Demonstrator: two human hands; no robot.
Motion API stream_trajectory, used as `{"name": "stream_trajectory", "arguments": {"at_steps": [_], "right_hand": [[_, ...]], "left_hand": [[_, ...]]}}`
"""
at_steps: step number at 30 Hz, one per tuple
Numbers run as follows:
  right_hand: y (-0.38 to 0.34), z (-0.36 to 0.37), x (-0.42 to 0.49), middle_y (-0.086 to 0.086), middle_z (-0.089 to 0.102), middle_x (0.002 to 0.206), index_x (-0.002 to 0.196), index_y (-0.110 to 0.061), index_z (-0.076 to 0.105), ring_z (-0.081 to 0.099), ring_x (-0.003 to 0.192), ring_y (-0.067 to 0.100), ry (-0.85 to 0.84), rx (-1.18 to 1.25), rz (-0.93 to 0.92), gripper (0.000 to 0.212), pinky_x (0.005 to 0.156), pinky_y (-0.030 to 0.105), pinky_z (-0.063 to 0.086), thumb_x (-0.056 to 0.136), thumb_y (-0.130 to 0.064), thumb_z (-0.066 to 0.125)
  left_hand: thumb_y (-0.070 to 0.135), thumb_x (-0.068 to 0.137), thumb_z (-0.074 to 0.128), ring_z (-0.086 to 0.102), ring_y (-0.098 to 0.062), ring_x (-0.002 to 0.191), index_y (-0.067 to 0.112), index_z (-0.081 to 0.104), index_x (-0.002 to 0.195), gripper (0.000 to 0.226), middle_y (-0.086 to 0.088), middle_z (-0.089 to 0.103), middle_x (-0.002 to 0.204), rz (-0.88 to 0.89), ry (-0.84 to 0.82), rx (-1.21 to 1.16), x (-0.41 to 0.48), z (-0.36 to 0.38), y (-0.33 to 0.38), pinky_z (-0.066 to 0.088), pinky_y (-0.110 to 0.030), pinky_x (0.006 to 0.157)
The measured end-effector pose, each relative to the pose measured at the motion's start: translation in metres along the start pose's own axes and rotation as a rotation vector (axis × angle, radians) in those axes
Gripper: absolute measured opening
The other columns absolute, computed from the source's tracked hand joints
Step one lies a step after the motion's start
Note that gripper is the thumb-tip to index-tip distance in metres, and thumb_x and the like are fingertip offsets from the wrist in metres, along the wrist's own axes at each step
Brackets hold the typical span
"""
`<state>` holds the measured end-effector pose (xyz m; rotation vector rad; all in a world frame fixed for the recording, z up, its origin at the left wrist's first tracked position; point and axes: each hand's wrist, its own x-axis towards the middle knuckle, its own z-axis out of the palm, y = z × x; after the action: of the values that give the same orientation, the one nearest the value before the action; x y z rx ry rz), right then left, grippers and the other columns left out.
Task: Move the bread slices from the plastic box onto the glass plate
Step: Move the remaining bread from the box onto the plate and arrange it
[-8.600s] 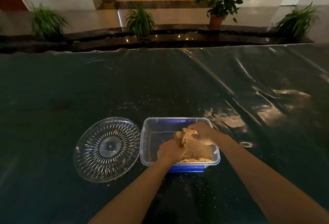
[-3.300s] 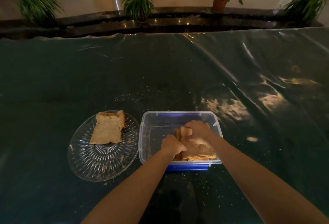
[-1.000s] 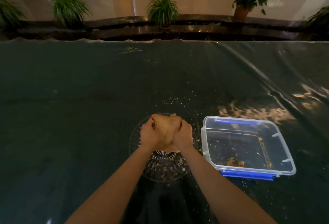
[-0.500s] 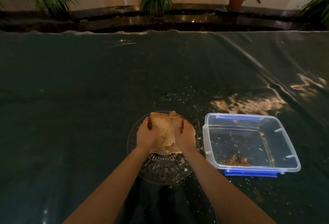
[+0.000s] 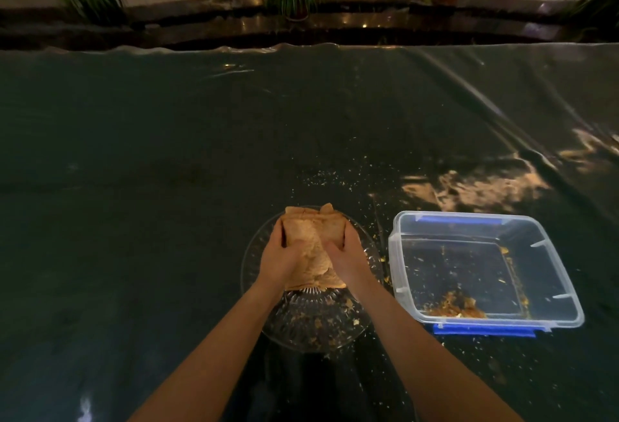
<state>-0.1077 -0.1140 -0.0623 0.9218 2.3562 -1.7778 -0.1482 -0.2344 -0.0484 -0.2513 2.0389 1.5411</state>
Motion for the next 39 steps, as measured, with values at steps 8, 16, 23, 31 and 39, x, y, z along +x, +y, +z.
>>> {"name": "stream_trajectory", "arguments": {"at_steps": [8,16,23,31,39], "right_hand": [[0.005,0.011,-0.014,0.011,0.049,0.127,0.133,-0.008,0.042,0.046,0.118,0.022,0.172,-0.046,-0.181,0.049,0.105,0.033,0.038,0.085,-0.004,0.051],[0.021,0.014,-0.024,0.012,0.05,0.125,0.133,-0.008,0.042,0.046,0.116,0.024,0.205,-0.104,-0.118,0.046,0.101,0.034,0.039,0.087,-0.007,0.049],[0.026,0.013,-0.025,0.012,0.037,0.132,0.137,-0.013,0.037,0.033,0.113,0.02,0.234,-0.217,-0.112,0.052,0.094,0.028,0.032,0.088,-0.019,0.054],[0.023,0.014,-0.039,0.004,0.048,0.112,0.135,-0.016,0.043,0.048,0.101,0.016,0.29,-0.115,-0.208,0.048,0.089,0.028,0.046,0.088,-0.009,0.051],[0.038,0.013,-0.049,0.009,0.048,0.117,0.133,-0.01,0.045,0.049,0.106,0.021,0.246,-0.124,-0.092,0.046,0.095,0.034,0.045,0.088,-0.014,0.055]], "left_hand": [[0.025,0.089,0.054,0.049,0.001,0.118,0.026,0.022,0.147,0.066,0.01,0.05,0.136,0.197,0.14,0.213,-0.016,0.011,-0.007,0.032,-0.012,0.092],[0.028,0.089,0.05,0.05,-0.018,0.123,0.027,0.017,0.149,0.068,0.0,0.048,0.141,0.123,0.082,0.293,-0.02,0.011,-0.017,0.04,-0.03,0.096],[0.029,0.087,0.053,0.056,0.006,0.107,0.048,0.044,0.123,0.041,0.024,0.057,0.112,0.218,0.13,0.271,-0.028,0.01,-0.013,0.04,-0.007,0.081],[0.009,0.09,0.049,0.055,-0.009,0.109,0.022,0.049,0.131,0.043,0.005,0.062,0.116,0.391,0.228,0.254,-0.043,0.02,-0.02,0.048,-0.033,0.098],[0.017,0.09,0.049,0.054,-0.008,0.112,0.024,0.041,0.138,0.049,0.009,0.057,0.12,0.235,0.209,0.268,-0.048,0.012,-0.034,0.044,-0.022,0.091]]}}
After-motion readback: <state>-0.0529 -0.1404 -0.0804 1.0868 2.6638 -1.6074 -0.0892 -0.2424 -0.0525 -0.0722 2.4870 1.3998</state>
